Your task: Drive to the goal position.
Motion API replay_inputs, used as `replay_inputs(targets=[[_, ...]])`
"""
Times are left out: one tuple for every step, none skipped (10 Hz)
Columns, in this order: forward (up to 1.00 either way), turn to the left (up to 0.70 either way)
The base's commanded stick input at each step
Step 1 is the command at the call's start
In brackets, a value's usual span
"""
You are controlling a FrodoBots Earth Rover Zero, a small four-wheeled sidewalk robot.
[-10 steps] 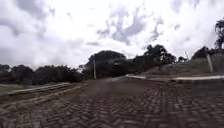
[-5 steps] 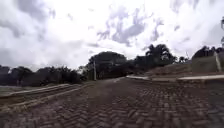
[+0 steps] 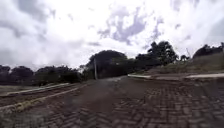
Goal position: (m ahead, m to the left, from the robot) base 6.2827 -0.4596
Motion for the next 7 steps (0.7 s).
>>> replay_inputs(targets=[[0.85, 0.0], [0.85, 0.0], [0.85, 0.0], [0.85, 0.0], [0.85, 0.0], [0.85, 0.0], [0.85, 0.0]])
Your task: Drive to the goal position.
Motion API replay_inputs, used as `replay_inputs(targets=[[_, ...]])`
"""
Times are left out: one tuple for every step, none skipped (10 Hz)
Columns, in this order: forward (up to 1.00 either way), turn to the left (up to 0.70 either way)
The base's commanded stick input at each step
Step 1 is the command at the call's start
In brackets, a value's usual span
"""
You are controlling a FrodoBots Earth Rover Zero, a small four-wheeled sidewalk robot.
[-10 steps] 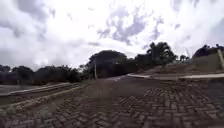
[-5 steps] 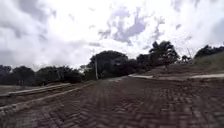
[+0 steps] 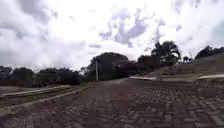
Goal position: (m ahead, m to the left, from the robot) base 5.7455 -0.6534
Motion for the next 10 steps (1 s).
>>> replay_inputs(targets=[[0.85, 0.0], [0.85, 0.0], [0.85, -0.11], [0.85, -0.27], [0.85, -0.2], [0.85, -0.06], [0.85, 0.0], [0.85, 0.0], [0.85, 0.0], [0.85, 0.0]])
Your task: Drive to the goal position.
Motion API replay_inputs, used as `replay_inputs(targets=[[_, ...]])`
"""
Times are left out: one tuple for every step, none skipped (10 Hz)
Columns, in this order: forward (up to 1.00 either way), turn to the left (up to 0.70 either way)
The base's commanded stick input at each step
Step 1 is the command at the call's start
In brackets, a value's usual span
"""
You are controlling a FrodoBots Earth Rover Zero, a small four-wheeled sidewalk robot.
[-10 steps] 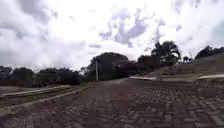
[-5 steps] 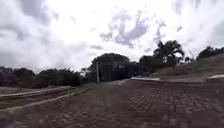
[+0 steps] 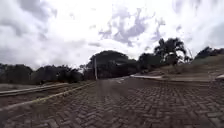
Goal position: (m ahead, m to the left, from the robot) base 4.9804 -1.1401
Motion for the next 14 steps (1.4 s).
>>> replay_inputs(targets=[[0.85, 0.0], [0.85, 0.0], [0.85, 0.0], [0.85, 0.0], [0.85, 0.0], [0.85, 0.0], [0.85, 0.0], [0.85, 0.0], [0.85, 0.0], [0.85, 0.0], [0.85, 0.0], [0.85, 0.0], [0.85, 0.0], [0.85, 0.0]])
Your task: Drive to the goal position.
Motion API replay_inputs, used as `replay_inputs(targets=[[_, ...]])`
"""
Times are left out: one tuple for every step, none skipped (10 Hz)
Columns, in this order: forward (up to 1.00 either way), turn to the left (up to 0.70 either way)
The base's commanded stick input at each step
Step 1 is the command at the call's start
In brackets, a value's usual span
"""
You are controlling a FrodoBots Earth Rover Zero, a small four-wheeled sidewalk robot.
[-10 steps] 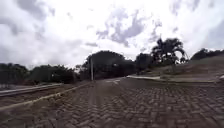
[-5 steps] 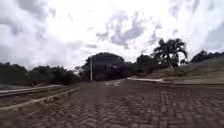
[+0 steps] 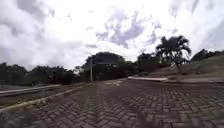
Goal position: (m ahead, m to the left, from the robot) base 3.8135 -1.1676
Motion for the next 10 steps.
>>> replay_inputs(targets=[[0.85, 0.0], [0.85, 0.0], [0.85, 0.0], [0.85, 0.0], [0.85, 0.0], [0.85, 0.0], [0.85, 0.0], [0.85, 0.0], [0.85, 0.0], [0.85, 0.0]])
